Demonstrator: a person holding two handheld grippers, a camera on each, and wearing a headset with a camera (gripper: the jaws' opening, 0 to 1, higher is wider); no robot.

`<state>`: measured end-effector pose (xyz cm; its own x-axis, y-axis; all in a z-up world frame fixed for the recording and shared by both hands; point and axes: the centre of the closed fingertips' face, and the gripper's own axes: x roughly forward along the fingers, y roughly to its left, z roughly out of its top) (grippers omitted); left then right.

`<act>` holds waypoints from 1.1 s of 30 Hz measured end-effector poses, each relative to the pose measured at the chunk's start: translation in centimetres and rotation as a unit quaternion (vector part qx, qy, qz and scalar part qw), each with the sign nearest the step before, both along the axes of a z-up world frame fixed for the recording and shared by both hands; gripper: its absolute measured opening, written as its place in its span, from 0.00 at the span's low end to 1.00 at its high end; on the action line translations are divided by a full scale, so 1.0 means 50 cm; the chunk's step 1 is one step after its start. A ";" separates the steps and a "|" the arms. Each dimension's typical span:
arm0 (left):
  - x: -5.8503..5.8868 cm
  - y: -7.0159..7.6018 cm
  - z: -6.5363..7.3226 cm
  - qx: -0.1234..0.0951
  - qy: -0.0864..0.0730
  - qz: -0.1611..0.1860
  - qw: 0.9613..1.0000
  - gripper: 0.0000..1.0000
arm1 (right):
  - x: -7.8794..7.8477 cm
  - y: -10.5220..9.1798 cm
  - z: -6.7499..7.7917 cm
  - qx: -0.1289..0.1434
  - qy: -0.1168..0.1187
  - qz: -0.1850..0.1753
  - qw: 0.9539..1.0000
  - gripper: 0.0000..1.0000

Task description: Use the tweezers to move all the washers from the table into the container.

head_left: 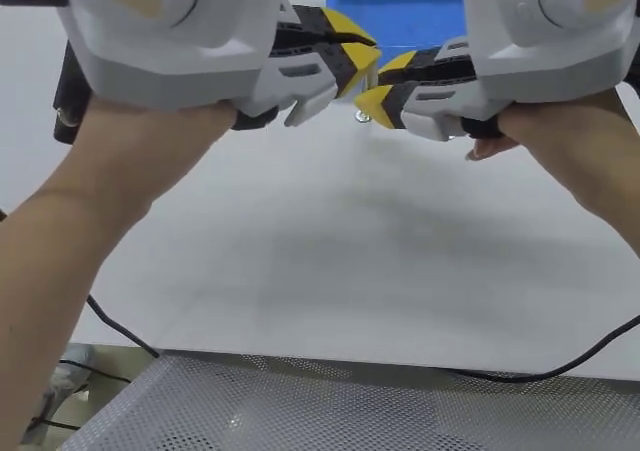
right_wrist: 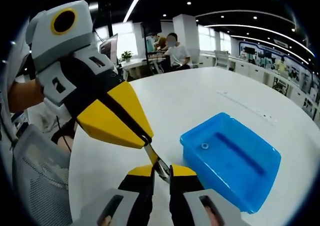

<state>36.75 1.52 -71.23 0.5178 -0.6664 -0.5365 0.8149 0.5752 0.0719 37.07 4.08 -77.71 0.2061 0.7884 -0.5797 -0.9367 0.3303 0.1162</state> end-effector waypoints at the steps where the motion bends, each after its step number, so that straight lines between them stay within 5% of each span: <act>1: 0.000 0.001 -0.003 0.001 0.002 0.000 1.000 0.00 | -0.003 0.002 -0.004 -0.001 0.007 0.002 1.000 0.07; 13: -0.003 -0.007 -0.004 -0.008 0.008 -0.008 1.000 0.00 | -0.004 0.013 0.000 0.010 0.006 0.011 1.000 0.08; 19: -0.001 -0.011 -0.003 -0.001 0.008 -0.010 1.000 0.00 | 0.003 0.009 -0.002 -0.018 -0.046 0.034 0.998 0.04; 22: -0.004 -0.013 -0.002 0.006 0.010 -0.017 1.000 0.00 | -0.007 0.011 -0.001 -0.018 -0.039 0.032 0.999 0.04; 28: -0.009 -0.013 0.024 -0.001 0.009 -0.019 1.000 0.00 | -0.011 0.009 0.026 -0.005 -0.046 0.024 0.999 0.04; 33: -0.006 -0.021 0.058 0.000 -0.011 -0.021 1.000 0.00 | -0.008 0.006 0.062 -0.002 -0.070 0.022 0.997 0.03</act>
<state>36.43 0.48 -68.35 0.5003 -0.6880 -0.5257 0.8368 0.5402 0.0893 36.67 4.37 -74.61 0.2510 0.7961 -0.5507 -0.9572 0.2888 -0.0188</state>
